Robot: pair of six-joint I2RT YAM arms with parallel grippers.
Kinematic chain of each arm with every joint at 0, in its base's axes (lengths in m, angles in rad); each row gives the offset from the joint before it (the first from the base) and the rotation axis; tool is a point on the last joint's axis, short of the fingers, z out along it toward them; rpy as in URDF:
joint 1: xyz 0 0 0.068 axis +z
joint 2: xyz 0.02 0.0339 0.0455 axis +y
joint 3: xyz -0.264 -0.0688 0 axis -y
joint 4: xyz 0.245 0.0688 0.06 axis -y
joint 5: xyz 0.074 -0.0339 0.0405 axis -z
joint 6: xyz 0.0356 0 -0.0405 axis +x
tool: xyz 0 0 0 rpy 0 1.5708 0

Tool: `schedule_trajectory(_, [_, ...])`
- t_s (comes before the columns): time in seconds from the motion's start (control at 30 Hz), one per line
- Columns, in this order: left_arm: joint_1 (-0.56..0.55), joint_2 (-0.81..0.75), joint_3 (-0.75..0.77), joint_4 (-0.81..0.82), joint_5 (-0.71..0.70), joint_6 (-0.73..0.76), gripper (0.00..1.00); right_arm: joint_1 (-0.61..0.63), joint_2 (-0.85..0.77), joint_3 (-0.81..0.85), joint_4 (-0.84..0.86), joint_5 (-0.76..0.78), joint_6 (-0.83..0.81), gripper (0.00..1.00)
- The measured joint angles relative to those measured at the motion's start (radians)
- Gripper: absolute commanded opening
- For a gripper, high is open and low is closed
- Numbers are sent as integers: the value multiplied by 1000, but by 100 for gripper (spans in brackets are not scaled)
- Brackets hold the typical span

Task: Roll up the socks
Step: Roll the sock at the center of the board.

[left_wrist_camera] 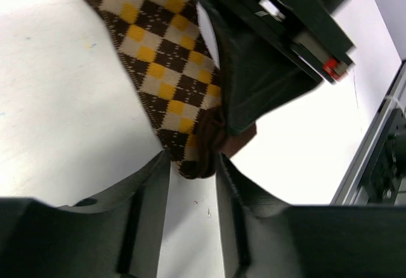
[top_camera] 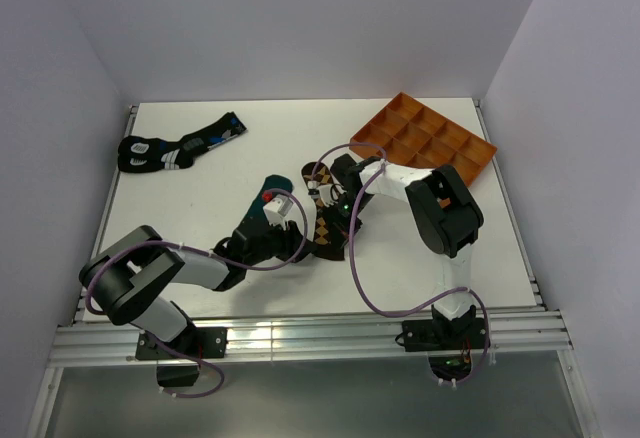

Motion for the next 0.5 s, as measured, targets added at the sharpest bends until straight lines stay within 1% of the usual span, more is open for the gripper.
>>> schedule_trajectory(0.07, [-10, 1, -8, 26, 1, 16, 49, -2, 11, 13, -16, -2, 6, 0])
schedule_trajectory(0.2, [-19, 14, -12, 70, 4, 48, 55, -3, 18, 26, -33, 4, 16, 0])
schedule_trajectory(0.37, [-19, 54, -5, 80, 13, 85, 58, -3, 32, 43, -53, 7, 20, 0])
schedule_trajectory(0.5, [-19, 77, -2, 89, 29, 100, 59, -3, 38, 49, -59, 7, 20, 0])
